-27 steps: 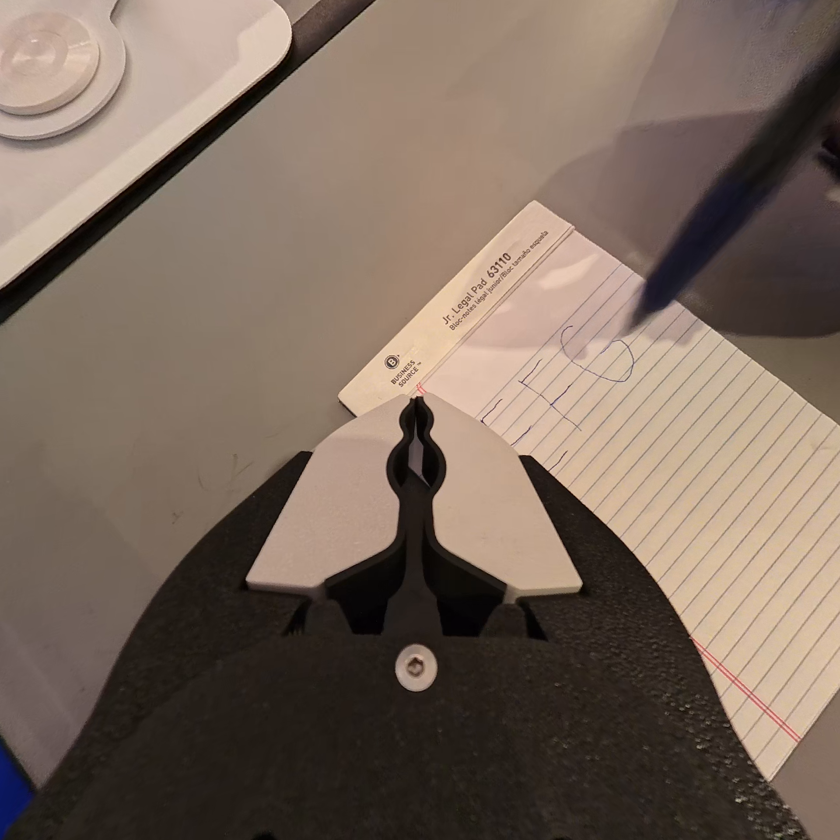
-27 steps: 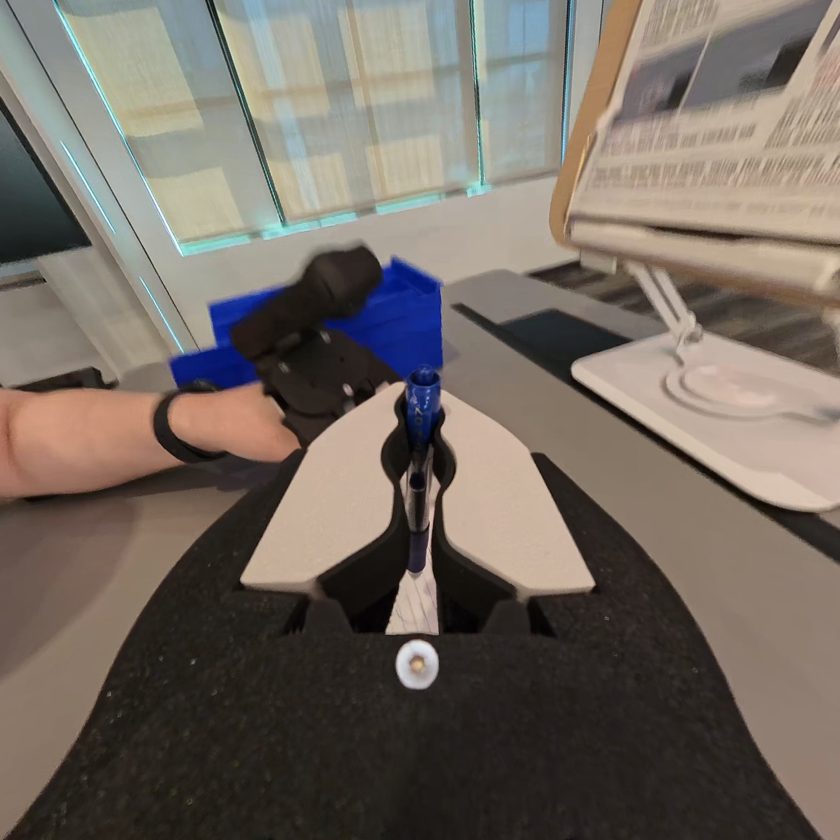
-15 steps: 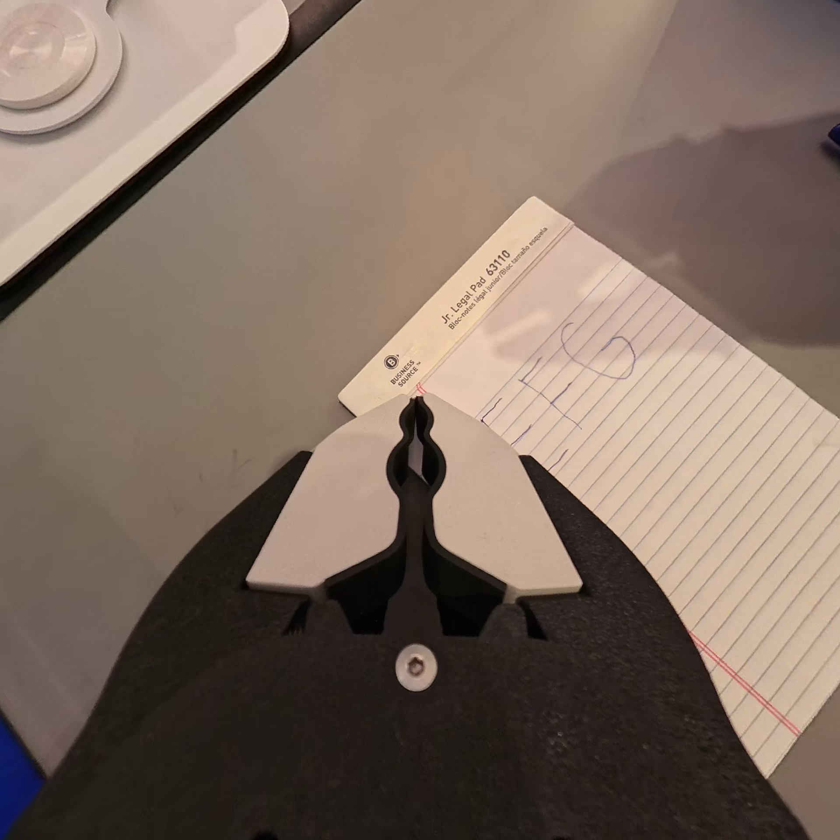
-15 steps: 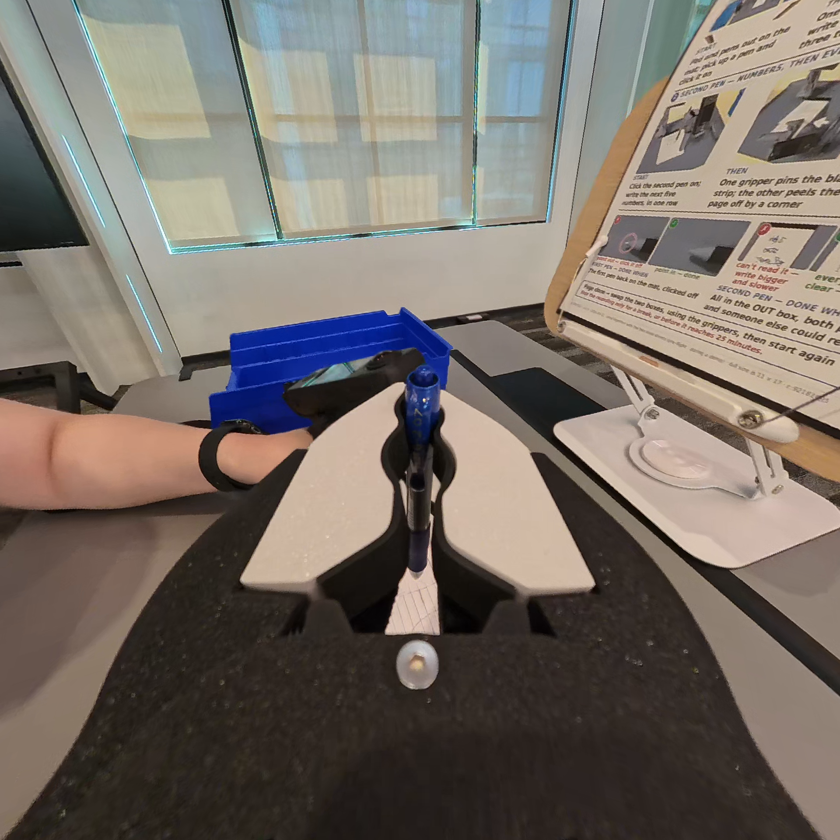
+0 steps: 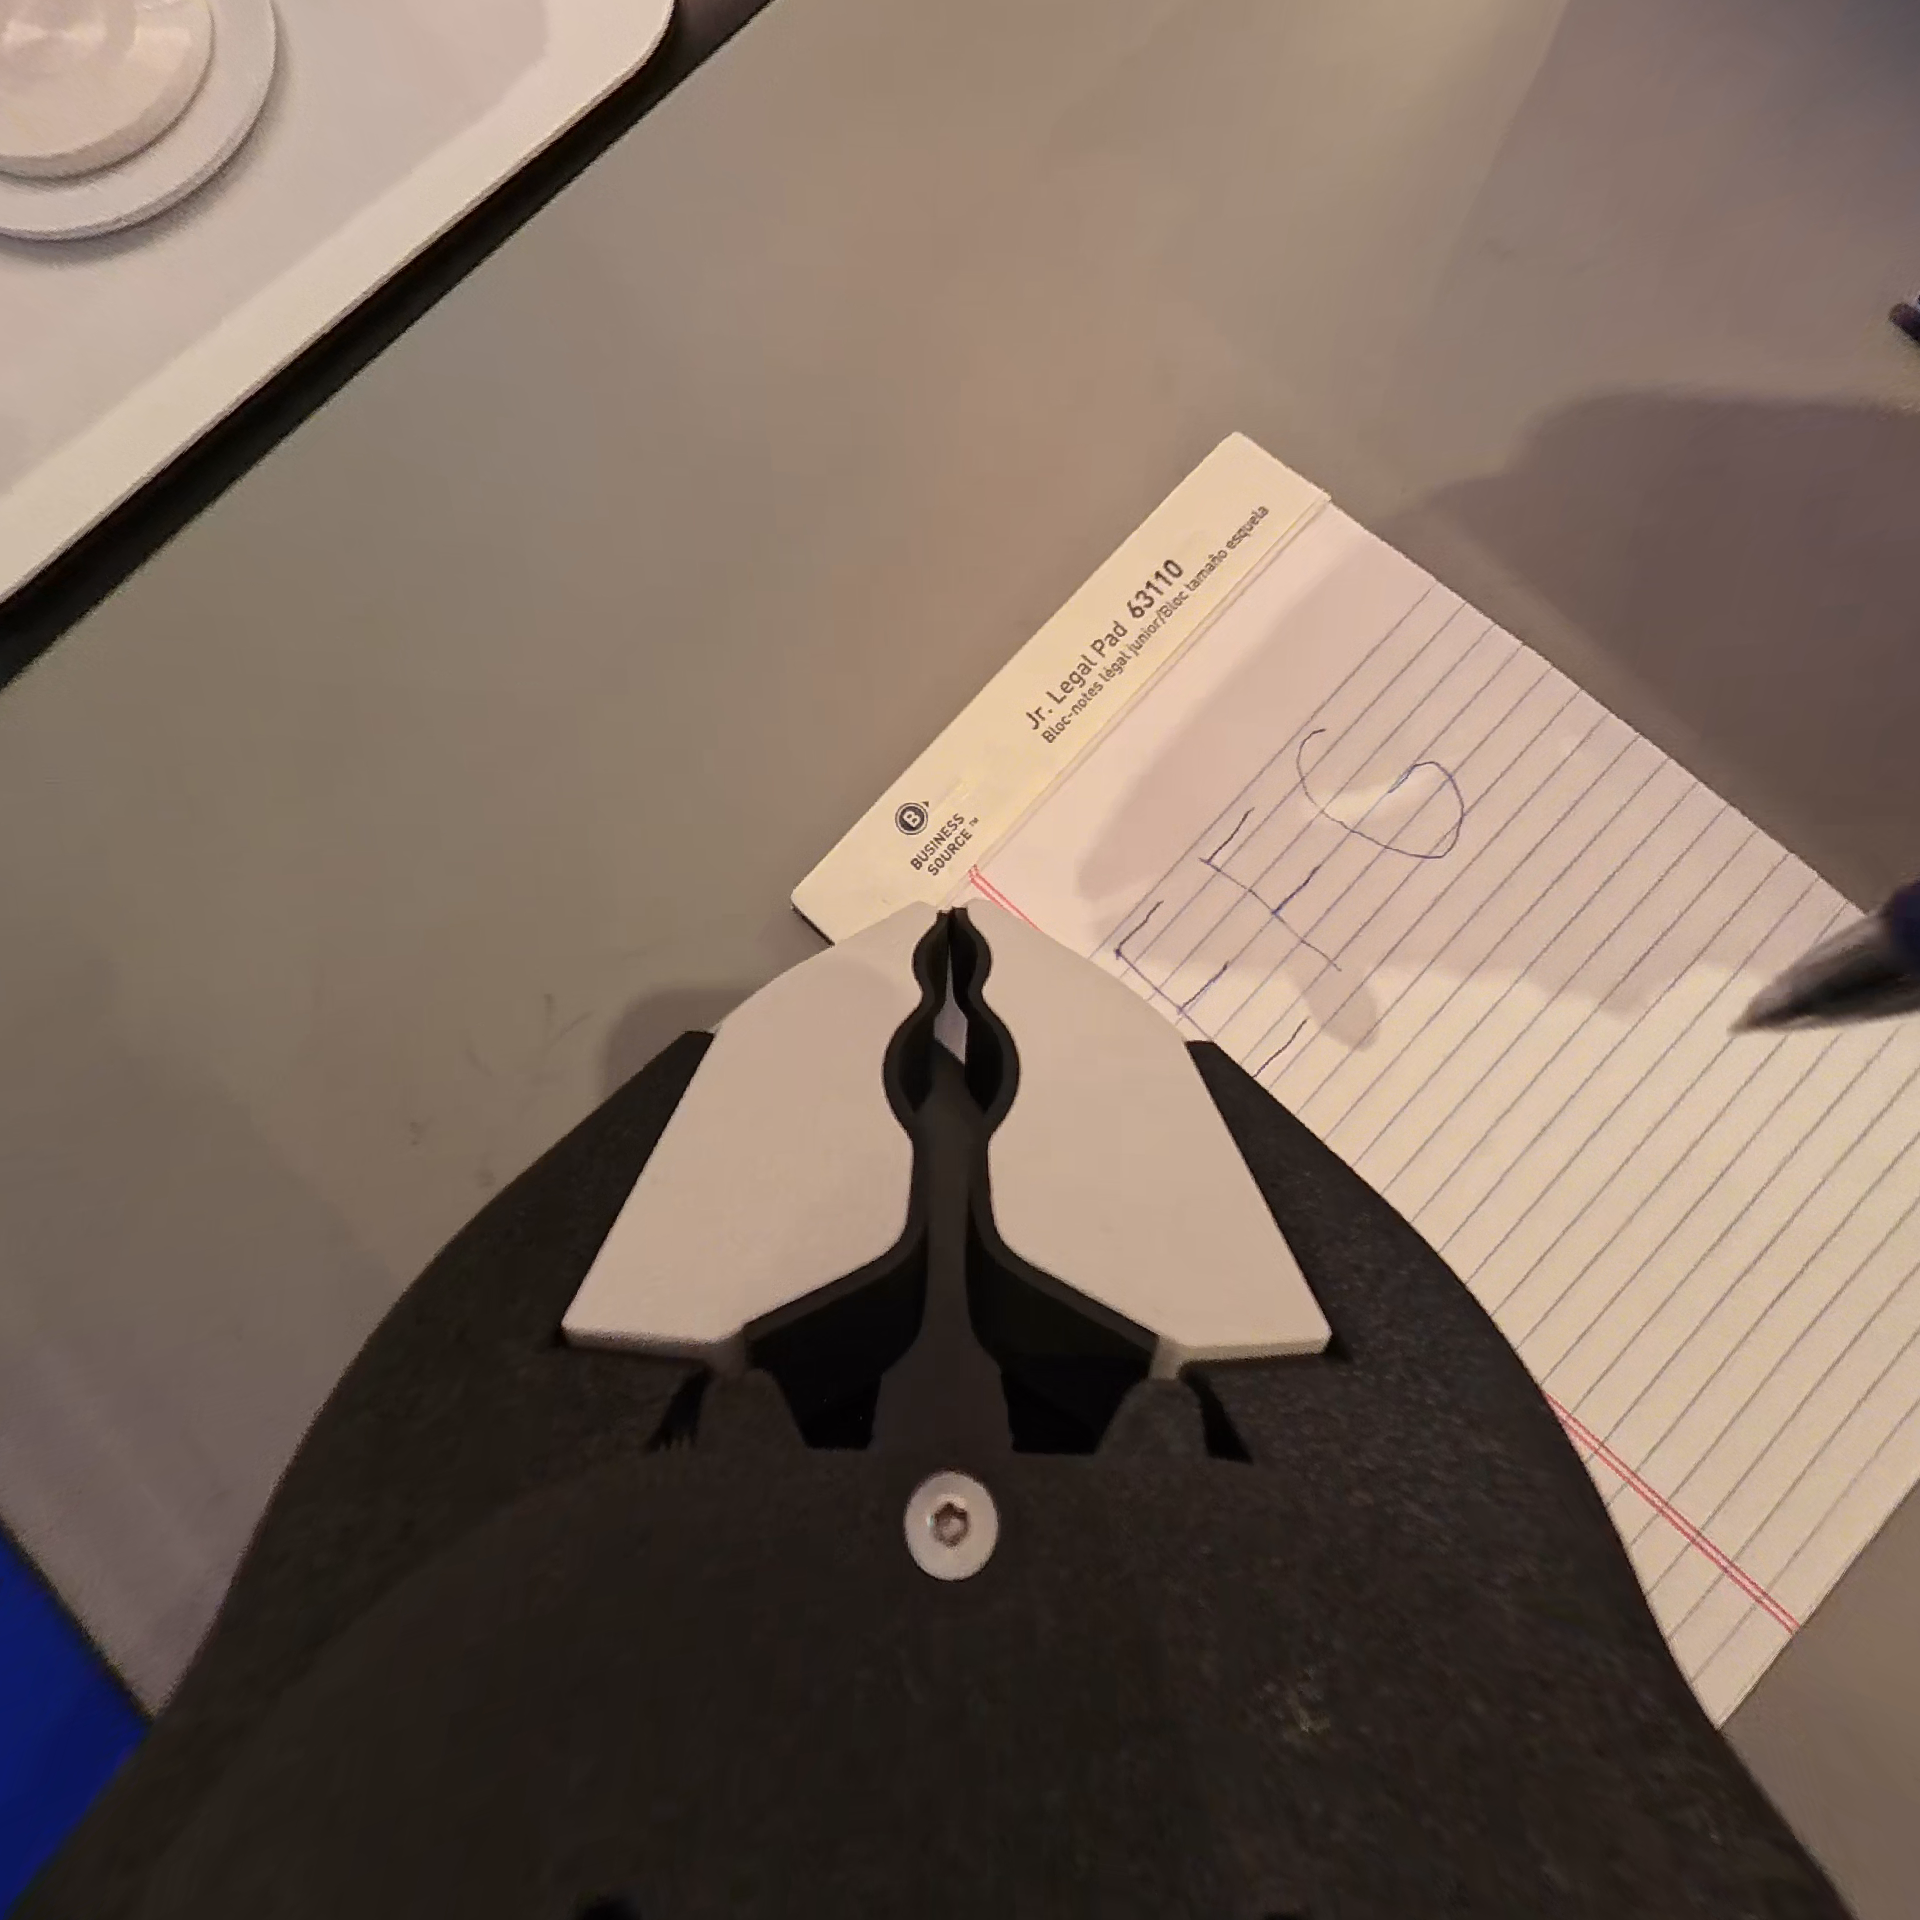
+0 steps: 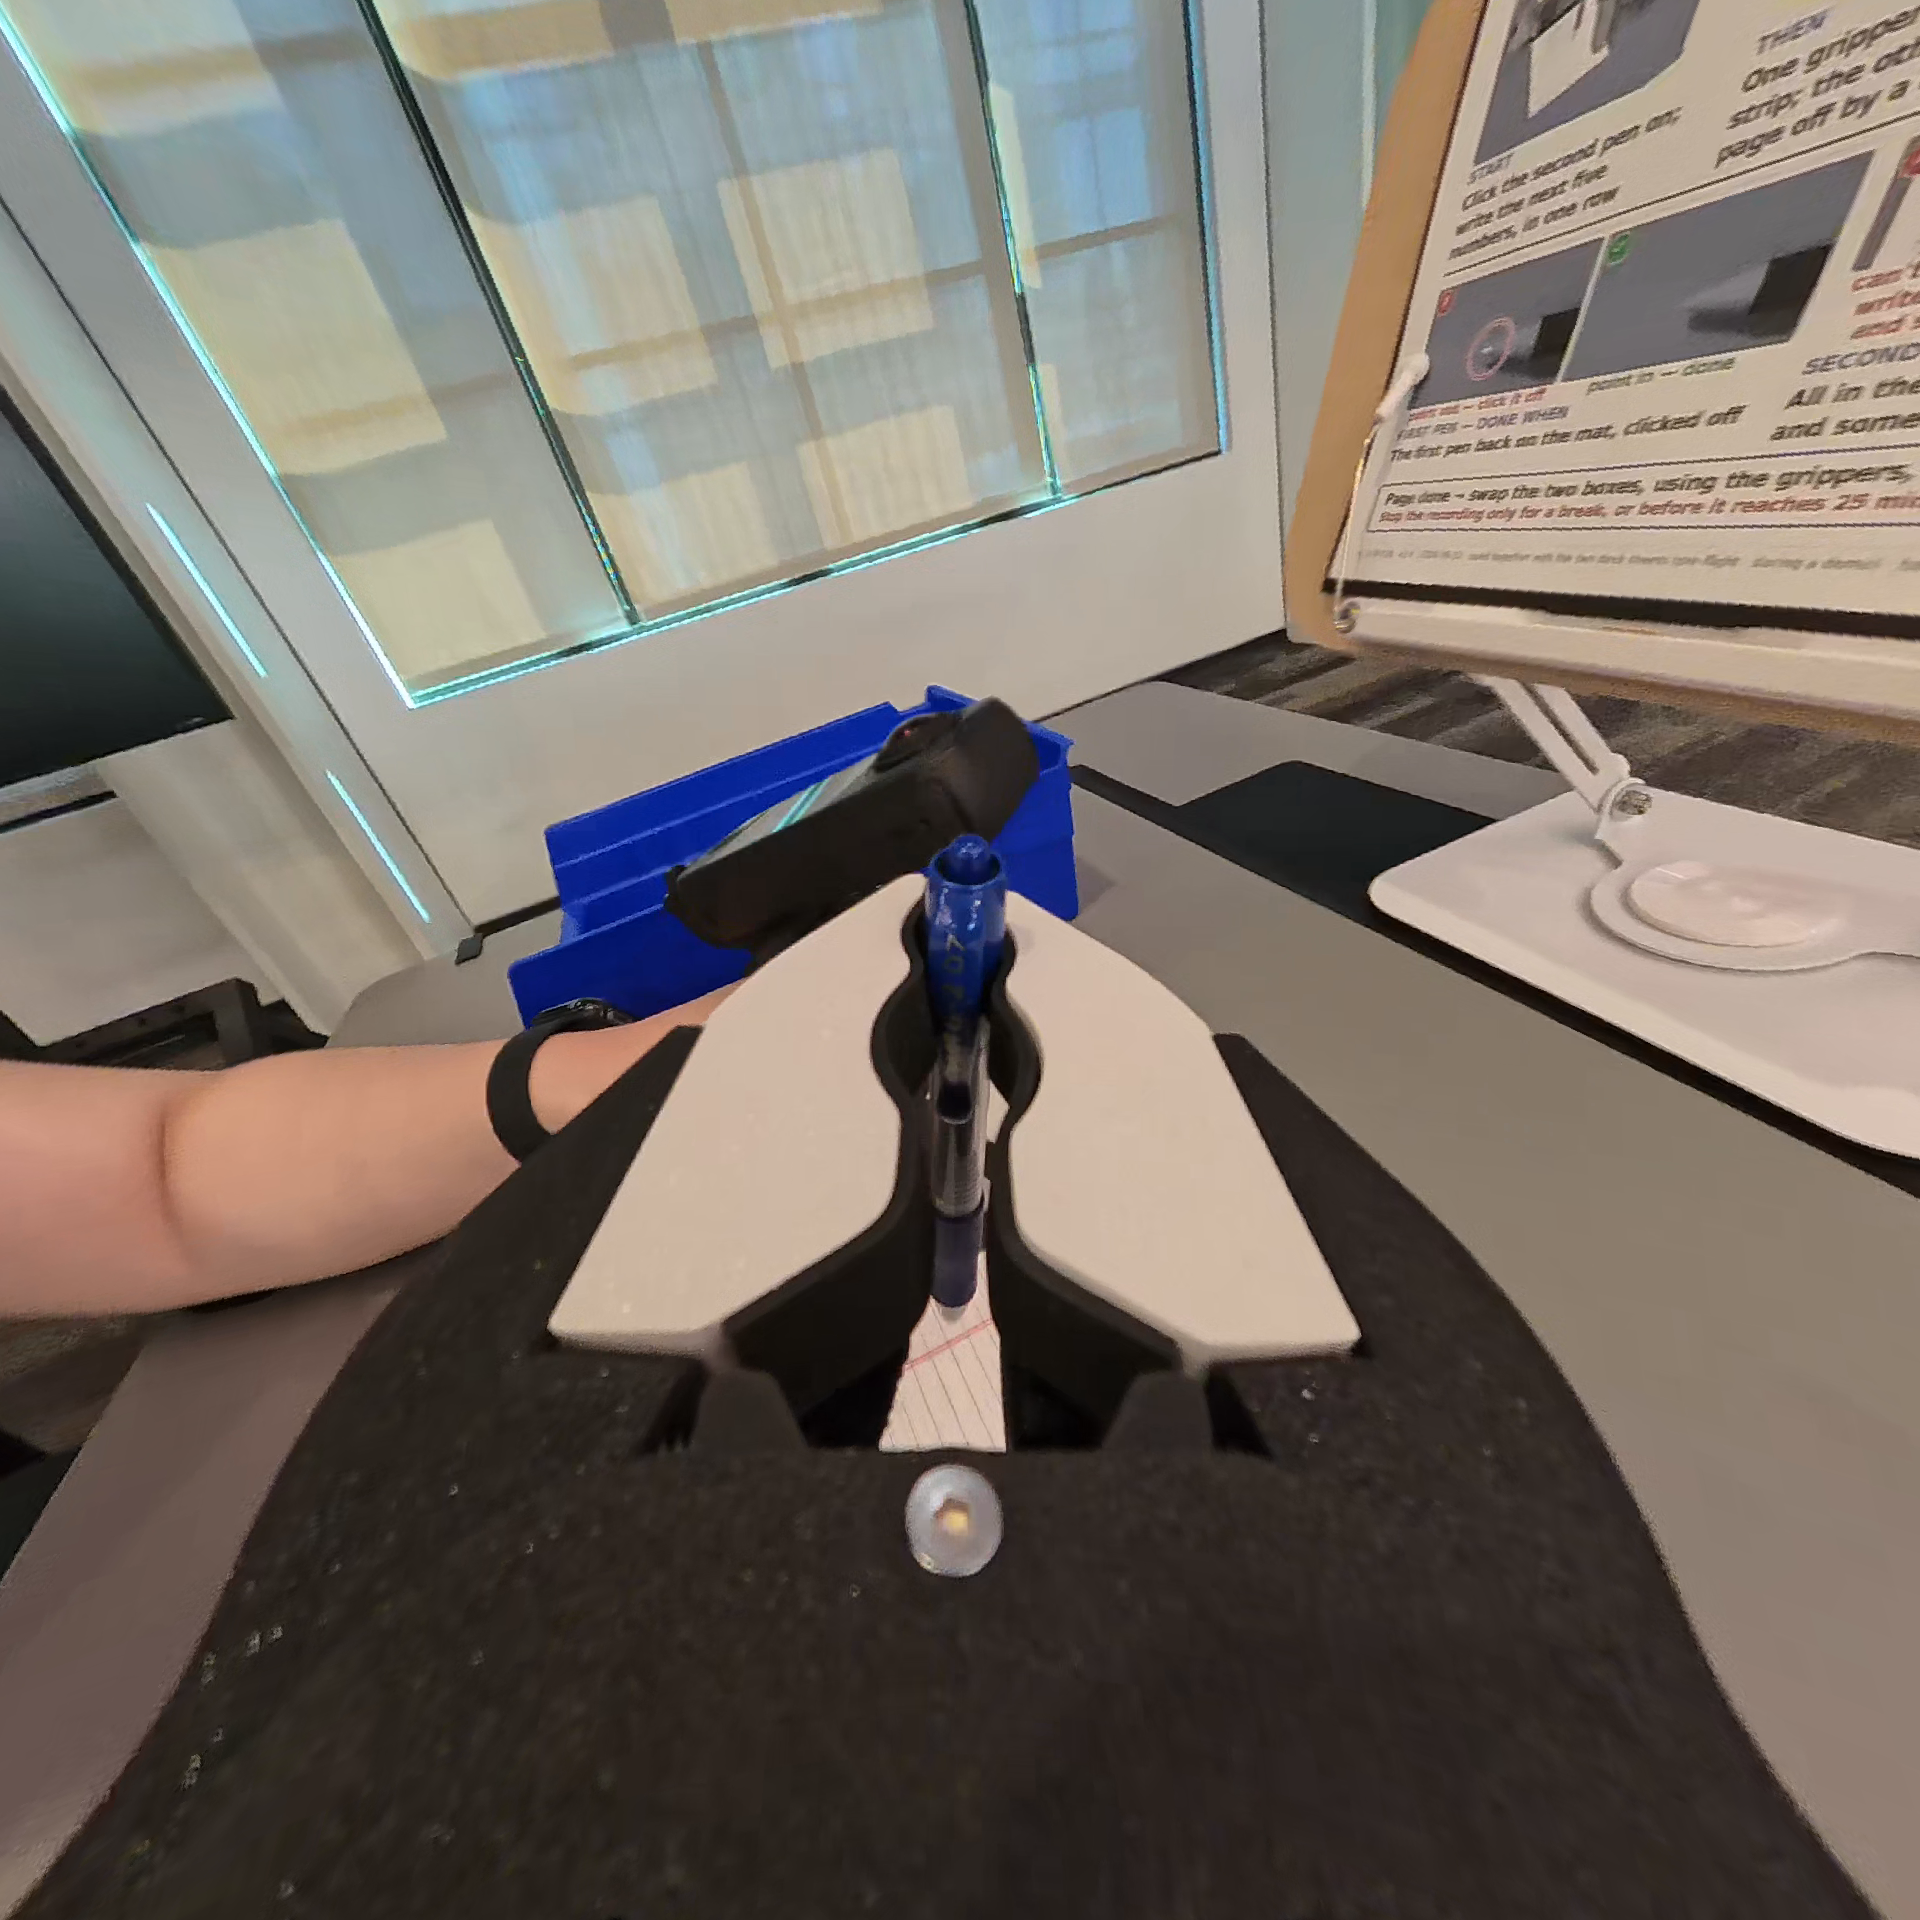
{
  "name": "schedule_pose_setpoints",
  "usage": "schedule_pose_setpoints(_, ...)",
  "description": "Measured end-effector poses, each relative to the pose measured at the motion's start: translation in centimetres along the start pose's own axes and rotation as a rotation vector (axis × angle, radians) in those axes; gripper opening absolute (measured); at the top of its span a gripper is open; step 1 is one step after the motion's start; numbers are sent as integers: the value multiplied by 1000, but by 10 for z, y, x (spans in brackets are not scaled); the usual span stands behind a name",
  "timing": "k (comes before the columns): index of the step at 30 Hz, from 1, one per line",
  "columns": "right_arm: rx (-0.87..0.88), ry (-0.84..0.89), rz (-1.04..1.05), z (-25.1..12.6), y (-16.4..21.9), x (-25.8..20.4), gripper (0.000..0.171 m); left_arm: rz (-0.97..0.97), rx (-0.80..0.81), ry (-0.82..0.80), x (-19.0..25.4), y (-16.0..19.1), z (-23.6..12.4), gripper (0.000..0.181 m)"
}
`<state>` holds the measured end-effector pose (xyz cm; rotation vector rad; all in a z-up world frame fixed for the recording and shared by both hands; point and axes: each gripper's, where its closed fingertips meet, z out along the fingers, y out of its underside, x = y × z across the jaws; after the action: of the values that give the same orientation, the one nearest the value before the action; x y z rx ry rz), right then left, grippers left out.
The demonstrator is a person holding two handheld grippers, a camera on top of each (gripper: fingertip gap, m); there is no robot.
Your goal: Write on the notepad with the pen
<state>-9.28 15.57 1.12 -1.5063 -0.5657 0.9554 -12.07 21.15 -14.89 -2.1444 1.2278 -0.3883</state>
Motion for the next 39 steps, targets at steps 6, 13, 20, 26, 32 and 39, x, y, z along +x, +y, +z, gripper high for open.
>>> schedule_pose_setpoints(6, 37, -33, -36, 13, 10, -4, 4, 10, -7, 6, 0, 1, 1, 0)
schedule_pose_setpoints(13, -64, 12, -208, 3, 6, -9, 5, -8, 4, 32, 0, 1, 1, 0)
schedule_pose_setpoints(20, -112, 87, -246, -17, -3, 3, 5, -3, 16, 35, 0, 1, 1, 0)
schedule_pose_setpoints(26, -25, -75, -25, 7, 22, -16, 4, 17, 11, 28, 0, 1, 1, 0)
schedule_pose_setpoints(32, -120, -68, -172, 33, 54, -20, 5, 16, 11, 29, 0, 1, 1, 0)
schedule_pose_setpoints(39, -120, -69, -200, 38, 59, -19, 5, 8, 13, 37, 0, 1, 1, 0)
